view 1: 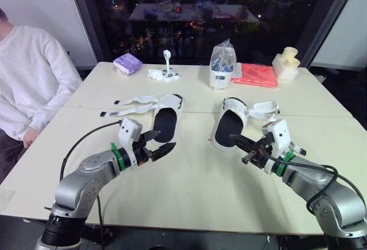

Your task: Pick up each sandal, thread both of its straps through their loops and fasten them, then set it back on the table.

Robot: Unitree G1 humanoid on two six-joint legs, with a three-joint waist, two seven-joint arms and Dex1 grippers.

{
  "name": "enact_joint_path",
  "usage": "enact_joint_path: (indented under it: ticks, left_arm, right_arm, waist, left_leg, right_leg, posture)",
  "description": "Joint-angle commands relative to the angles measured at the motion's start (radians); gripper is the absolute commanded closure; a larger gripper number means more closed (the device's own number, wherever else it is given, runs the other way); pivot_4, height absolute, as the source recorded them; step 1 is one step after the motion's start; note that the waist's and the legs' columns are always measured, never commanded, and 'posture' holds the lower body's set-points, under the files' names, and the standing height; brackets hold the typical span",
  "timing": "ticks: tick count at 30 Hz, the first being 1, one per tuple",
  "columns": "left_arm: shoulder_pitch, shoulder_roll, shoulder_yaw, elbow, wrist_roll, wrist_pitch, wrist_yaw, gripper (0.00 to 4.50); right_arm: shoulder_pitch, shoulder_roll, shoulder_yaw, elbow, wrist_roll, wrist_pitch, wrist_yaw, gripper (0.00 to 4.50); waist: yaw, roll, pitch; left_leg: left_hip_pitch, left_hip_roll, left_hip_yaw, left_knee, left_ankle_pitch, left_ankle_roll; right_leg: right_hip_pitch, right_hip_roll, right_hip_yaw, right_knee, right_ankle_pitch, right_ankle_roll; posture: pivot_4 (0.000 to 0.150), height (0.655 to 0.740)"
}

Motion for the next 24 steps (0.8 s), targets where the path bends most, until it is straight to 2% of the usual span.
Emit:
enact_joint_path:
  ticks: [1,2,5,8,9,14,20,24]
  left_arm:
    - [-0.027,-0.006,0.022,-0.002,0.015,-0.034,0.009,0.0]
    - [-0.028,-0.007,0.023,0.001,0.019,-0.037,0.012,0.0]
    - [-0.035,-0.01,0.023,0.021,0.034,-0.053,0.018,0.0]
    - [-0.043,-0.017,0.022,0.035,0.045,-0.065,0.02,0.0]
    - [-0.047,-0.02,0.02,0.04,0.048,-0.069,0.02,0.0]
    - [-0.065,-0.028,0.008,0.055,0.065,-0.084,0.013,0.0]
    - [-0.059,-0.028,0.018,0.057,0.082,-0.099,0.015,0.0]
    - [-0.044,-0.031,0.013,0.044,0.093,-0.108,0.021,0.0]
  right_arm:
    - [-0.048,-0.008,0.017,0.039,-0.086,-0.055,-0.034,3.93]
    - [-0.069,-0.009,0.027,0.067,-0.114,-0.053,-0.053,3.59]
    - [-0.166,-0.017,0.089,0.179,-0.233,-0.099,-0.089,2.15]
    - [-0.281,-0.007,0.152,0.332,-0.347,-0.156,-0.121,0.46]
    - [-0.323,0.001,0.171,0.399,-0.38,-0.183,-0.13,0.04]
    - [-0.508,0.003,0.312,0.746,-0.593,-0.36,-0.161,0.04]
    - [-0.718,0.048,0.423,1.157,-0.756,-0.572,-0.193,0.04]
    - [-0.865,0.123,0.458,1.448,-0.832,-0.697,-0.281,0.04]
  waist:
    - [0.0,0.0,0.0]
    - [0.001,0.0,0.0]
    - [-0.003,0.0,0.0]
    - [-0.019,0.0,0.0]
    - [-0.023,0.0,0.0]
    - [-0.033,0.0,0.0]
    - [-0.053,0.0,0.0]
    - [-0.058,0.0,0.0]
  left_leg:
    - [0.0,0.0,0.0,0.0,0.0,0.0]
    - [0.0,0.0,0.0,0.0,0.0,0.0]
    - [0.0,0.0,0.0,0.0,0.001,-0.001]
    - [0.0,0.0,0.0,0.0,0.001,-0.002]
    - [0.0,0.0,0.0,0.0,0.001,-0.002]
    - [0.0,0.0,0.0,0.0,0.002,-0.003]
    - [0.0,0.001,0.0,0.0,0.004,-0.005]
    - [0.001,0.002,0.0,-0.001,0.005,-0.007]
  right_leg:
    - [0.0,0.0,0.0,0.0,0.0,0.0]
    - [0.0,0.0,0.0,0.0,0.0,0.0]
    - [0.0,0.0,0.0,0.0,0.0,0.0]
    - [0.0,0.001,0.0,0.001,0.0,0.0]
    - [0.0,0.001,0.0,0.001,0.0,0.0]
    - [0.0,0.002,0.0,0.001,0.0,0.0]
    - [0.0,0.002,0.0,0.0,0.0,0.001]
    - [0.0,0.004,0.0,0.0,0.0,0.001]
  posture:
    - [0.15,0.74]
    - [0.15,0.74]
    - [0.15,0.74]
    - [0.15,0.74]
    - [0.15,0.74]
    - [0.15,0.74]
    - [0.15,0.74]
    - [0.15,0.74]
